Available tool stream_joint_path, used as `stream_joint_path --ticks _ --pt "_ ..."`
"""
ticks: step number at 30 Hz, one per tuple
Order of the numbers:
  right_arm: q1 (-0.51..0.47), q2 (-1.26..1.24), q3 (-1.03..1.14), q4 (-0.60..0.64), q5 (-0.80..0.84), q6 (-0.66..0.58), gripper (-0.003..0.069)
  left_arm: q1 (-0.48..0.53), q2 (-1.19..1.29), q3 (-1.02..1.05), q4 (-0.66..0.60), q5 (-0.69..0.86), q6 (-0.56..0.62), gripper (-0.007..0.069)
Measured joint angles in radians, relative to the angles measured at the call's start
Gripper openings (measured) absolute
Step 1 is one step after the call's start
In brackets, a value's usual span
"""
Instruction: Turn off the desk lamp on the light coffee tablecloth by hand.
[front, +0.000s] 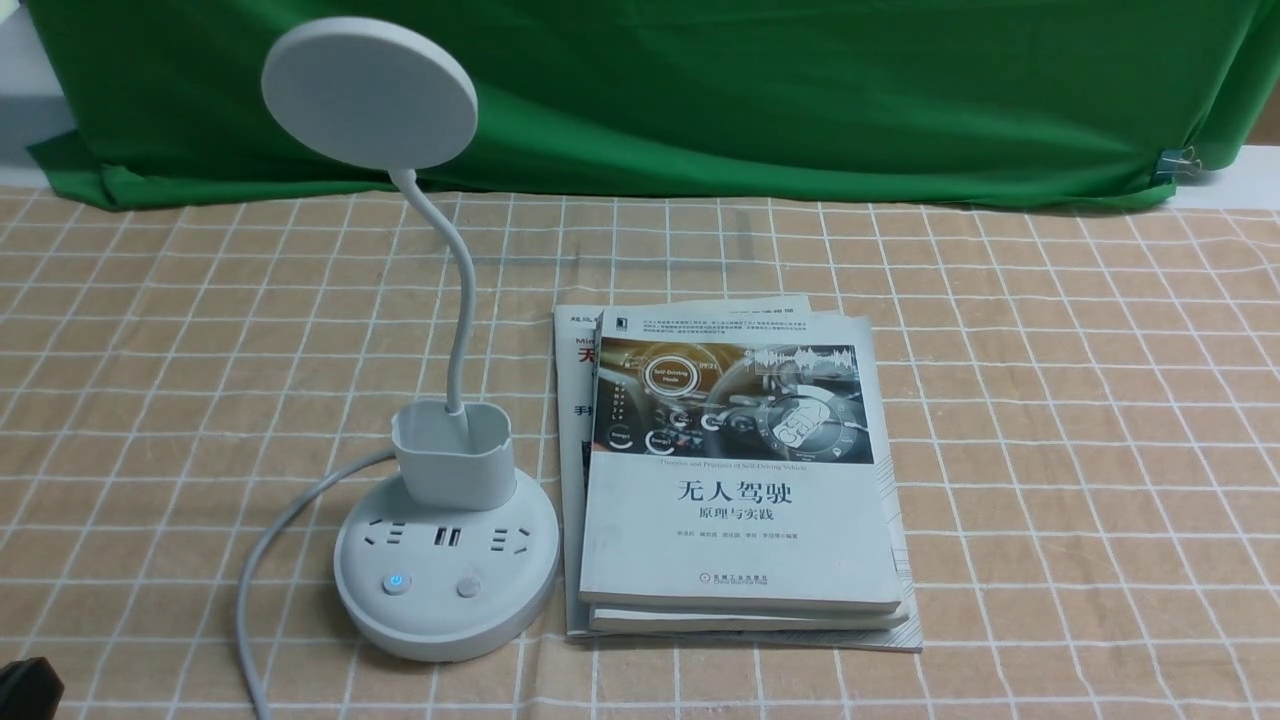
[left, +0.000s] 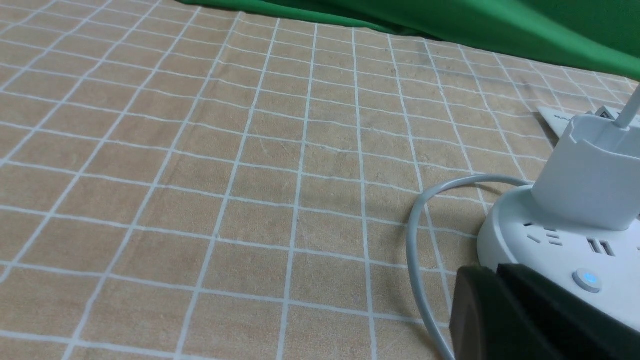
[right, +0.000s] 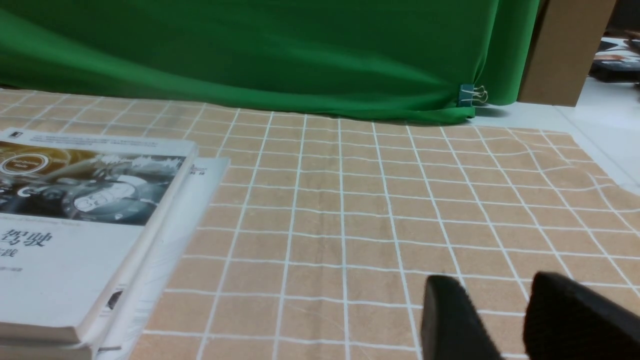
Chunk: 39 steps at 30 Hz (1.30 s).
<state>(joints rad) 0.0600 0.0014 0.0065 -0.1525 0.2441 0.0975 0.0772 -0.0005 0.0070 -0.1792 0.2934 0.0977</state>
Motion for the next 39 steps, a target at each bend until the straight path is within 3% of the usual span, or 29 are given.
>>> stream_joint_path --ticks 39 --pt "0.000 0.000 0.000 0.000 0.000 0.000 0.0242 0.000 0.000 0.000 0.000 0.000 0.022 0.0017"
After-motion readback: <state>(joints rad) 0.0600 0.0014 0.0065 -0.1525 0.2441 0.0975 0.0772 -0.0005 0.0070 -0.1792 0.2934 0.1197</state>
